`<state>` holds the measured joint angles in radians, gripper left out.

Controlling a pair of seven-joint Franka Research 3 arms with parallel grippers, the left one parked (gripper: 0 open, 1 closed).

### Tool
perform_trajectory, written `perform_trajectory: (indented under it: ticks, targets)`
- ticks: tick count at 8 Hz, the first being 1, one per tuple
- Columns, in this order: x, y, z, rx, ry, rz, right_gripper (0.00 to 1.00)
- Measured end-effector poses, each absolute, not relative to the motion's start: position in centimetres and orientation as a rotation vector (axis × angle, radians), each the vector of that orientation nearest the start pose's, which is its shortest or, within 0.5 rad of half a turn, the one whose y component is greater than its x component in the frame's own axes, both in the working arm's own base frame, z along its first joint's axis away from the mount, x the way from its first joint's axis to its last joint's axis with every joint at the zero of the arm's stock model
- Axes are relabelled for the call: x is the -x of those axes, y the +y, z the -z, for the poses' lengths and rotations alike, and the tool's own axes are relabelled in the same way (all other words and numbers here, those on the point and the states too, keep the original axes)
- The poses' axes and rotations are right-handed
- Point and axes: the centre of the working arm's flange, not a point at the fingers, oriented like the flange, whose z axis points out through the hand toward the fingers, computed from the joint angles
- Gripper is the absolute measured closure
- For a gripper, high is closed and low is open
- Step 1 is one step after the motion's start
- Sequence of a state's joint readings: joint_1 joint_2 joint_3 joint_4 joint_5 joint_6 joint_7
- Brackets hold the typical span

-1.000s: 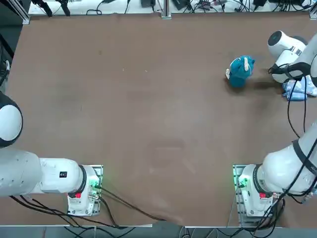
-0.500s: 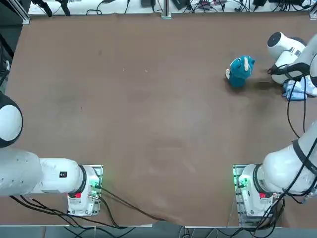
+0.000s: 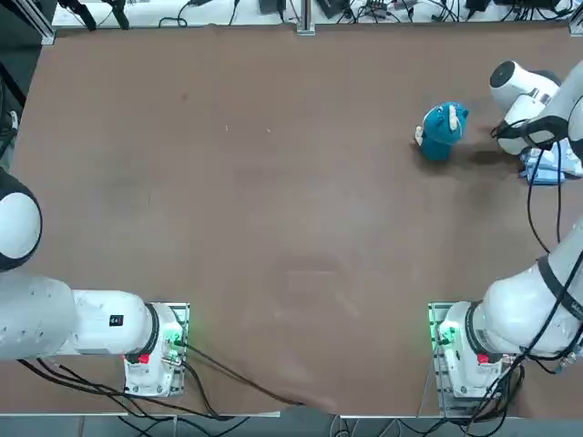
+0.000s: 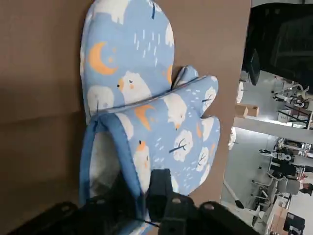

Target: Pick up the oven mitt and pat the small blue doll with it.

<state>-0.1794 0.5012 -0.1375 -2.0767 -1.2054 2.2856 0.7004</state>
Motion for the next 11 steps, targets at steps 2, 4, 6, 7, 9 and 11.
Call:
perform_trajectory:
  ticks: [2,4,6,7,9,11]
  targets:
    - [-54.1,-19.7,-18.7,-2.278,-0.037,0.090,0.96]
    - [-55.3,-19.8,-22.0,-2.287,-0.047,0.046,0.96]
    - [-56.4,-20.0,-27.1,-2.375,-0.046,0.069,0.96]
    - [-56.6,-20.2,-30.1,-2.427,-0.045,0.107,0.96]
    - [-57.2,-19.3,-36.2,-2.539,-0.054,0.169,0.96]
    - [-57.6,-15.5,-41.8,-2.623,-0.070,0.238,0.96]
